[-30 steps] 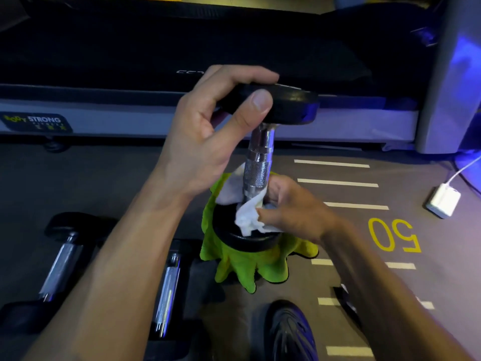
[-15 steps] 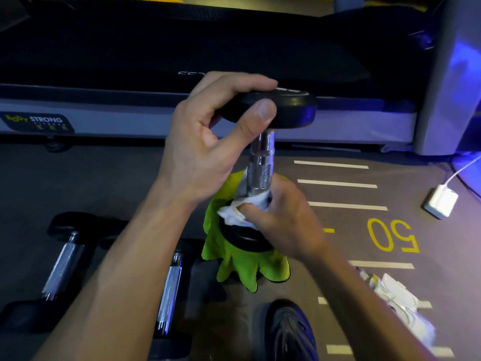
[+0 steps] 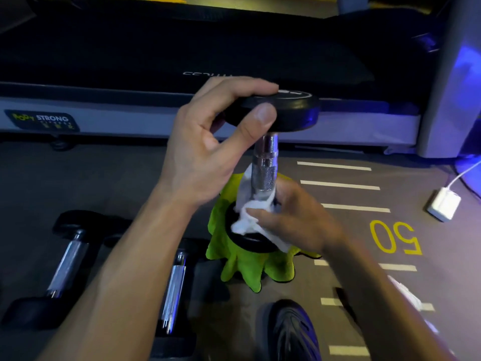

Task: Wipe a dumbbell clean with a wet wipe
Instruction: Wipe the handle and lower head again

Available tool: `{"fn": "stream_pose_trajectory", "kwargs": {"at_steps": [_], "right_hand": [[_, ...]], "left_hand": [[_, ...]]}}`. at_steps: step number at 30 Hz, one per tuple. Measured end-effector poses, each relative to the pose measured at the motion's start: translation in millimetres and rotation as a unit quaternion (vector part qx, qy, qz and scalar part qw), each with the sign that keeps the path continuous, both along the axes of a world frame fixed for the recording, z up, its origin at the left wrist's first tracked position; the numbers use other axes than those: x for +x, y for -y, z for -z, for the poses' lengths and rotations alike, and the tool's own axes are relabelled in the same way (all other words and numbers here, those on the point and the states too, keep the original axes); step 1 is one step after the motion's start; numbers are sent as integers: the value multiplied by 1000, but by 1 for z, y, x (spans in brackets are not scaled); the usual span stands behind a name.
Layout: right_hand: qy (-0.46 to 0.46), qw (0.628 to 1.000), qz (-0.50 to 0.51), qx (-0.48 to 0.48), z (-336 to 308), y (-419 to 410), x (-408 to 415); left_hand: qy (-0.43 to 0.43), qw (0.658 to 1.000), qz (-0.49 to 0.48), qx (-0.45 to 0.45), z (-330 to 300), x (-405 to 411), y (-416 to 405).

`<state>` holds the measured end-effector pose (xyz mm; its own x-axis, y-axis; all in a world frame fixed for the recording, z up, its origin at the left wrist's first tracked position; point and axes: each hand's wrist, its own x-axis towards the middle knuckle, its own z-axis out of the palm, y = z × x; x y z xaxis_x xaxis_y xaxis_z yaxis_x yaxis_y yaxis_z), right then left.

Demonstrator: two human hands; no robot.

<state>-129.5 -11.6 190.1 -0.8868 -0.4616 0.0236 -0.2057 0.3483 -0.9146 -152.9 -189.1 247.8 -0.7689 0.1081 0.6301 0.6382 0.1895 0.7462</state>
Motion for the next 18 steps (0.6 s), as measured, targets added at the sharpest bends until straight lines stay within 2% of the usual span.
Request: {"fn": "stream_pose_trajectory", "kwargs": {"at_steps": [2,4,7,8,10,14,18], "right_hand": [[89,993,-62,-56,-6,-13,2],[112,992,-44,-39,-9,-14,4],[3,992,105,67,-6,9,12],[-32,983,160,82,-3,17,14],[-59,974,207,76,2,27,15],[-73,970,212,91,2,29,11],[-61,980,154,114,-2,24,8]], "left_hand": [[2,1000,10,3,-1,0,-2],[-1,1000,14,-3,-1,0,-3],[-3,1000,0,-4,-1,2,-5],[-2,1000,-9,1,-1,4,-5],[-2,1000,-24,7,-1,6,-3],[1,999,-36,3,-1,9,3],[10,999,-38,11,0,9,8]]}}
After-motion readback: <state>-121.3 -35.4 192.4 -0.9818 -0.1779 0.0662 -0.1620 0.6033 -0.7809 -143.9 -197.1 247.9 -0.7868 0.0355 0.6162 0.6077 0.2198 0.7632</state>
